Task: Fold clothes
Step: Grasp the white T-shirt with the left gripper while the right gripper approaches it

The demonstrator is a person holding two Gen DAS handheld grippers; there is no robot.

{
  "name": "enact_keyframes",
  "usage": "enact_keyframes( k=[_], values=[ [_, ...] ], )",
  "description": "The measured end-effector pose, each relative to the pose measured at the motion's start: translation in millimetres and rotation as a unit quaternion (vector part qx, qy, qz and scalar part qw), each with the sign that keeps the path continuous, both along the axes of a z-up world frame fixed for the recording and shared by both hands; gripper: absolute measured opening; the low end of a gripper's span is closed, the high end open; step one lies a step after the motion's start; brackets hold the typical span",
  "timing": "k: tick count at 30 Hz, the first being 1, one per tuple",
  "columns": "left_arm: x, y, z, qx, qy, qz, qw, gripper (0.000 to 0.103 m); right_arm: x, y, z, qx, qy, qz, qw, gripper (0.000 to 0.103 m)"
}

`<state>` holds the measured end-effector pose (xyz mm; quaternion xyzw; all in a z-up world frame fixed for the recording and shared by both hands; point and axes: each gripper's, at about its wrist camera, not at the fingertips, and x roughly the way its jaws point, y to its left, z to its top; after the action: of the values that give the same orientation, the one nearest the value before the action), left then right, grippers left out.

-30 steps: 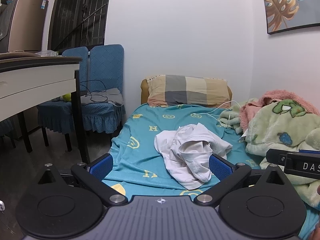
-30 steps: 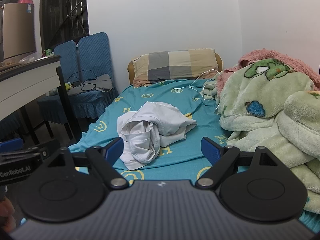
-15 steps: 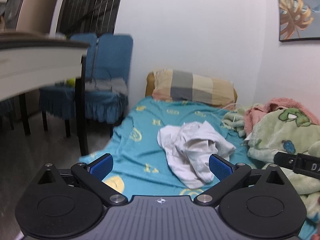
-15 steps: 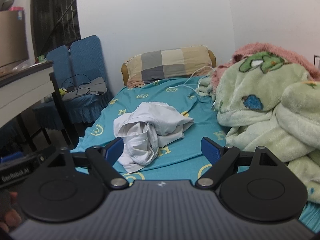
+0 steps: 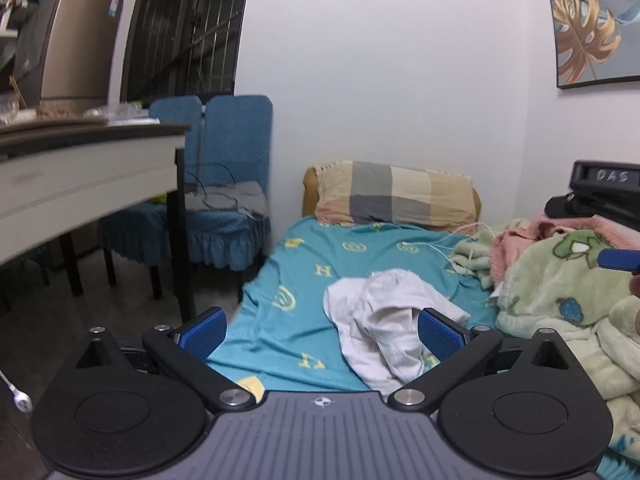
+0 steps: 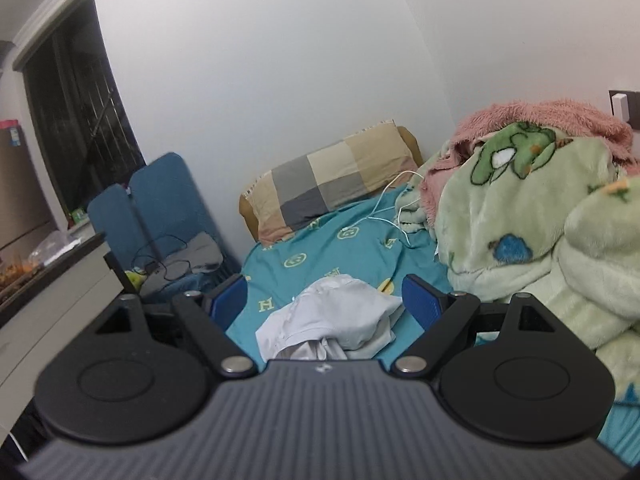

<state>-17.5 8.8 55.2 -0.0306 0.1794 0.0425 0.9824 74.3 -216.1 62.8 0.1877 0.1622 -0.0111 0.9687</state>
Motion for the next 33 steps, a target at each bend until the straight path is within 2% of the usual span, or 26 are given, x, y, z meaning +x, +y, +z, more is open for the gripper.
enact_keyframes(
  k=[3,8,13,18,21,23,24,25,26,28,33],
  values=[
    [12.8,-9.1,8.9,-0.003,0.009,0.003,1.0000,0.103,9.4,-15.7,-8.8,0.006,0.018,-0.003,1.000,0.086],
    [66.1,-29.8,-3.5,0.005,0.044,-0.018,0.9988,0.102,24.6,-43.0,-25.2,0.020,0.047,-0.011,0.999,0.086],
    [137.4,-54.5,-39.2,0.006,0.077,-0.058,0.9953,0.095,35.2,-68.5,-58.2,0.052,0.079,-0.033,0.995,0.086],
    [209.5,-71.2,-106.0,-0.015,0.115,-0.097,0.9885,0.086,56.4,-87.0,-92.3,0.058,0.109,-0.055,0.991,0.086],
    [238.8,-72.6,-139.3,-0.067,0.136,-0.106,0.9827,0.074,72.2,-92.8,-109.0,0.067,0.123,-0.065,0.988,0.086],
    [253.1,-72.5,-155.1,-0.097,0.137,-0.108,0.9798,0.057,82.7,-90.6,-117.0,0.064,0.131,-0.062,0.987,0.086],
    [255.8,-73.4,-159.0,-0.098,0.134,-0.111,0.9798,0.049,87.3,-88.1,-120.5,0.059,0.133,-0.059,0.988,0.086],
    [258.3,-74.3,-162.7,-0.098,0.131,-0.113,0.9800,0.035,92.1,-85.5,-123.5,0.053,0.137,-0.055,0.988,0.086],
    [260.7,-75.3,-166.5,-0.098,0.128,-0.116,0.9801,0.026,96.0,-83.9,-125.9,0.049,0.139,-0.053,0.988,0.086],
    [254.9,-80.1,-162.8,-0.066,0.112,-0.125,0.9835,0.013,100.6,-81.0,-129.4,0.045,0.138,-0.048,0.988,0.086],
    [212.8,-76.2,-121.1,-0.004,0.049,-0.150,0.9875,0.009,98.3,-72.9,-125.6,0.033,0.112,-0.026,0.993,0.086]
  ],
)
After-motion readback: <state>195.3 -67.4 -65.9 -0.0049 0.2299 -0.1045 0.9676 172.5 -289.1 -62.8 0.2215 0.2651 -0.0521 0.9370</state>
